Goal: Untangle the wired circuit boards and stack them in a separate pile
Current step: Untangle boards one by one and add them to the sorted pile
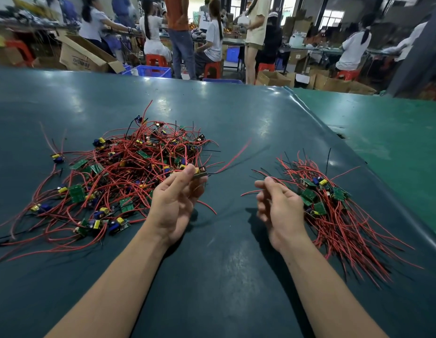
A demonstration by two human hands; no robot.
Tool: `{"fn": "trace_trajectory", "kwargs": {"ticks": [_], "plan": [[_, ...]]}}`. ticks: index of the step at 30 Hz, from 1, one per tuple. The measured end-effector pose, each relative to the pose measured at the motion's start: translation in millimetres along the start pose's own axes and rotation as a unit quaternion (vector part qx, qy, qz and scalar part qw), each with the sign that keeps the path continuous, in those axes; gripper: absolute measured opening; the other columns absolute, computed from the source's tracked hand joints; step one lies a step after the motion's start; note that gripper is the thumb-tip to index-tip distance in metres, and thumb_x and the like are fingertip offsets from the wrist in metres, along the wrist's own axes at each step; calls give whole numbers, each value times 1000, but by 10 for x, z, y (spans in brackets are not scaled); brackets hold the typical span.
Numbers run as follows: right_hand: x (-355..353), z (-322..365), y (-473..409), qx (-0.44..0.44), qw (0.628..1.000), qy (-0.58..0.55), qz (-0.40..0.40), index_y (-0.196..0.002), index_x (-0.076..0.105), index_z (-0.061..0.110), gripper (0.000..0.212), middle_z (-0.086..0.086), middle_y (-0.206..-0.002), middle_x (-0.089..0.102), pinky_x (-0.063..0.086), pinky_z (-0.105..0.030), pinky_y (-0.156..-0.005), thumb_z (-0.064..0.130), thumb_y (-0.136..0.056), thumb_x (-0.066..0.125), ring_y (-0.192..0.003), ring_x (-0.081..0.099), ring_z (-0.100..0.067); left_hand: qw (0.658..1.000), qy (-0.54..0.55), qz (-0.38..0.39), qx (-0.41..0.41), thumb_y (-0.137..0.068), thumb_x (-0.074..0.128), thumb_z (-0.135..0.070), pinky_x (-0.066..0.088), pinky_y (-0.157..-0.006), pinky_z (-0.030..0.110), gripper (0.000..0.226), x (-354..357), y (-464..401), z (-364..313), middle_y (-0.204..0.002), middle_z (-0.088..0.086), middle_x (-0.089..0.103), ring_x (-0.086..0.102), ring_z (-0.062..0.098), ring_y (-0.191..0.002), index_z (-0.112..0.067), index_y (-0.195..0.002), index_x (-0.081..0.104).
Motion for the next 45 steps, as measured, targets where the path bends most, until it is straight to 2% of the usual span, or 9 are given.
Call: {"fn": "trace_trajectory", "kwargs": {"ticks": [3, 7, 11, 16, 22, 25, 28, 33, 45], "plan": [[37, -7, 18, 24, 998, 18, 52, -83, 71, 12, 22, 3, -57, 57, 28, -16, -35, 21, -98, 58, -40, 42, -7, 999, 25, 31, -25, -77, 67, -27, 57, -75, 23, 28, 31, 14, -17, -86, 8, 71, 71, 15, -80, -5, -94, 62], [116, -21, 84, 41, 991, 33, 121, -88, 74, 12, 20, 0, -63, 59, 29, -17, -36, 23, -96, 60, -42, 44, -8, 997, -4, 42, -67, -76, 66, -37, 52, -55, 21, 26, 54, 67, -11, -67, 1, 62, 54, 8, -50, -13, -86, 63], [169, -11, 159, 57, 979, 40, 193, -90, 78, 11, 30, 0, -62, 57, 25, -15, -36, 38, -84, 65, -40, 40, -7, 989, -93, 74, -92, -77, 65, -34, 39, -50, 19, 26, 119, 117, 64, -58, 1, 54, 41, 6, -39, -9, -83, 66], [211, -21, 234, 48, 962, 58, 263, -83, 80, 18, 25, 4, -55, 47, 19, -12, -35, 38, -73, 70, -39, 31, -4, 957, -242, 135, -88, -74, 70, -36, 45, -44, 19, 25, 156, 189, 165, -67, 6, 63, 55, 11, -46, -11, -71, 73], [173, -52, 199, 94, 954, 40, 282, -76, 74, 14, 20, 0, -60, 43, 20, -11, -32, 35, -77, 71, -40, 29, -4, 949, -240, 177, -107, -87, 61, -26, 39, -43, 12, 28, 183, 235, 156, -61, -3, 65, 50, 3, -42, -4, -75, 72], [188, -71, 184, 76, 963, 54, 254, -69, 73, 16, 21, -1, -59, 38, 19, -14, -34, 37, -70, 74, -41, 26, -6, 944, -260, 172, -107, -85, 63, -30, 33, -47, 15, 27, 171, 230, 150, -67, 11, 54, 41, 9, -47, -8, -76, 76], [210, -98, 184, 66, 972, 56, 220, -80, 79, 14, 24, 3, -54, 34, 19, -15, -35, 34, -69, 74, -41, 22, -7, 946, -262, 157, -110, -84, 65, -28, 27, -47, 19, 25, 152, 217, 150, -70, 14, 39, 33, 14, -50, -7, -74, 74], [186, -69, 151, 19, 986, 67, 151, -81, 80, 15, 11, 6, -47, 32, 19, -17, -38, 21, -84, 71, -40, 22, -8, 945, -266, 154, -116, -82, 70, -27, 29, -43, 17, 24, 132, 210, 152, -51, 3, 39, 35, 11, -42, -7, -68, 71], [36, -15, -53, -41, 997, -58, -26, -77, 74, 7, 17, 4, -47, 36, 21, -15, -34, 12, -92, 66, -35, 25, -5, 934, -279, 187, -125, -75, 67, -23, 21, -54, 27, 22, 133, 223, 139, -55, 3, 37, 31, 11, -51, -10, -58, 71]]}}
Point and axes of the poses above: each hand's wrist, its own y-axis away from the middle knuckle, its own x-axis out of the palm, z = x × y, the point moved 3 cm from there along -y, towards the middle knuckle
